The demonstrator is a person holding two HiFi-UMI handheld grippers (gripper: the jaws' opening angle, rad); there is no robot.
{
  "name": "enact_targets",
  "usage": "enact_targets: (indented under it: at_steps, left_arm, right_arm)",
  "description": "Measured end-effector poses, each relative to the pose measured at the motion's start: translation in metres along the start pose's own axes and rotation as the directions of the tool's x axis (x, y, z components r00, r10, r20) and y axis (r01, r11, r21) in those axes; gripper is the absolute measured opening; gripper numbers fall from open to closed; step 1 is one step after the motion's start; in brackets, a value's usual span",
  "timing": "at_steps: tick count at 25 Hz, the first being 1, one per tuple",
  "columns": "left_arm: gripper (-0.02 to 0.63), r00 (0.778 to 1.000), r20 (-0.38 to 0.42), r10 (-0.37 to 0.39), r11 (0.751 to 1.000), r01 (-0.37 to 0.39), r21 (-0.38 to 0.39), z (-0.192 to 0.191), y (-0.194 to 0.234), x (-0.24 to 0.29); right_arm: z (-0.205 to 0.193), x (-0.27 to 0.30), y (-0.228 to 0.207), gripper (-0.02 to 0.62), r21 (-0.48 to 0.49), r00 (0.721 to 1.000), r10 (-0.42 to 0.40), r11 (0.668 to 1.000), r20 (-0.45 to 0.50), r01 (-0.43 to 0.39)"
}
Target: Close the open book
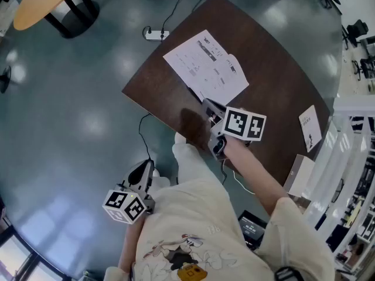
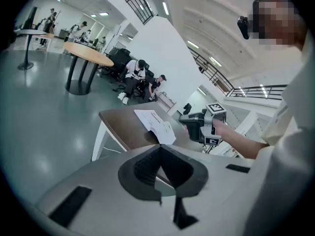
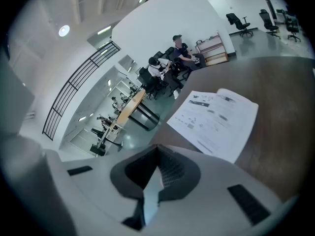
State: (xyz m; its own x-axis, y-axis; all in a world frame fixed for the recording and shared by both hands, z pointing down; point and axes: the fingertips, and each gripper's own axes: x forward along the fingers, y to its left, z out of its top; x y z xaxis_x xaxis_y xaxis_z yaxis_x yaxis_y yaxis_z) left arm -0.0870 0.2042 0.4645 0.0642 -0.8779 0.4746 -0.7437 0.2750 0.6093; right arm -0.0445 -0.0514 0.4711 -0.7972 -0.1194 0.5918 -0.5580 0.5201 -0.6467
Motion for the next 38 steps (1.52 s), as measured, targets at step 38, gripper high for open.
enact_targets:
  at_steps: [38]
  left_arm:
    - [0.006, 0.988, -0.099, -0.118, 0.956, 0.14, 0.258, -0.191, -0.153, -0.123]
  right_arm:
    - [-0.282, -0.275, -0.024, 0.006, -0.089, 0.975, -0.023, 0.995, 0.222, 0.044]
